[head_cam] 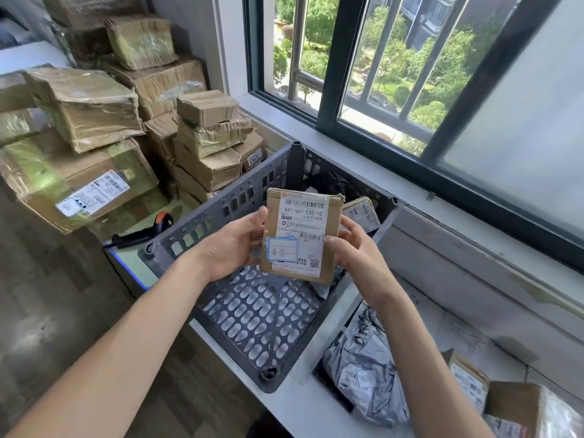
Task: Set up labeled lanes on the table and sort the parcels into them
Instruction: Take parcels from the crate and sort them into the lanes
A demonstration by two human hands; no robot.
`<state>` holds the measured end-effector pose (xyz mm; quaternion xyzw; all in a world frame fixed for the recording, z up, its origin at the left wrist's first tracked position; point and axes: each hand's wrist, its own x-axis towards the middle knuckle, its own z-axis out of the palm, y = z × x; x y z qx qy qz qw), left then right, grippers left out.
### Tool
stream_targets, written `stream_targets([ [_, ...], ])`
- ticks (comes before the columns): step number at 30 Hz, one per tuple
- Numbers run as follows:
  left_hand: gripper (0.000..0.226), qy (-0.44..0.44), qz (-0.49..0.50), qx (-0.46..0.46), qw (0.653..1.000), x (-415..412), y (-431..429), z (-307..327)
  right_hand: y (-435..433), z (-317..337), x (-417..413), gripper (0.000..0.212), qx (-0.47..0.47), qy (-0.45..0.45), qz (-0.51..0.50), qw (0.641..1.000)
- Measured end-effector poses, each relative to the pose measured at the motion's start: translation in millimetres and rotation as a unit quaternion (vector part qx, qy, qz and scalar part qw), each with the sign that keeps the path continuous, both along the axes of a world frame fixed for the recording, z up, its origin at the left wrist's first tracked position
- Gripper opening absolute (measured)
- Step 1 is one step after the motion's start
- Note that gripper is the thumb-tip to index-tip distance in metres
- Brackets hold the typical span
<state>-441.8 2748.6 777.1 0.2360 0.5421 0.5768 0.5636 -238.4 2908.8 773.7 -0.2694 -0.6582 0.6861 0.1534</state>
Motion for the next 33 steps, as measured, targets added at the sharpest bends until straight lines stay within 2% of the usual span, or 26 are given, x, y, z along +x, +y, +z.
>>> stream_targets([
  [2,0.091,-0.033,0.032,-0.007,0.999,-2.7,2.5,-3.5,-1.2,1.6,7.4,0.084,-0.015,0.024,-0.011,1.000],
  [4,0.089,-0.047,0.064,-0.017,0.997,-5.6,4.6,-6.0,-2.1,5.1,17.0,0.087,-0.019,0.052,-0.011,0.998],
  [10,0.083,-0.066,0.079,-0.026,0.994,3.1,13.4,-5.5,0.8,26.6,47.5,0.089,0.048,0.098,0.039,0.993],
  [14,0.072,-0.054,0.021,-0.011,0.998,22.8,26.7,3.4,0.8,33.6,64.3,0.085,0.048,0.102,0.001,0.994],
  [19,0.055,-0.051,-0.056,0.023,0.997,53.6,43.1,19.9,1.0,32.2,90.1,0.072,0.023,0.059,-0.085,0.994],
  [23,0.056,0.003,-0.096,0.026,0.995,75.2,58.2,22.7,-0.9,27.4,115.2,0.066,-0.034,0.063,-0.118,0.990],
  [27,0.045,-0.029,-0.079,0.054,0.995,96.4,71.3,22.5,-0.6,10.8,139.4,0.057,-0.148,0.122,-0.138,0.972],
  [30,0.036,-0.033,-0.119,0.088,0.988,118.2,82.5,29.1,-7.2,-6.4,154.3,0.076,-0.299,0.202,-0.166,0.918],
  [33,0.033,-0.020,-0.167,0.096,0.981,144.5,93.9,38.1,-14.6,-26.2,162.6,0.080,-0.367,0.278,-0.173,0.870],
])
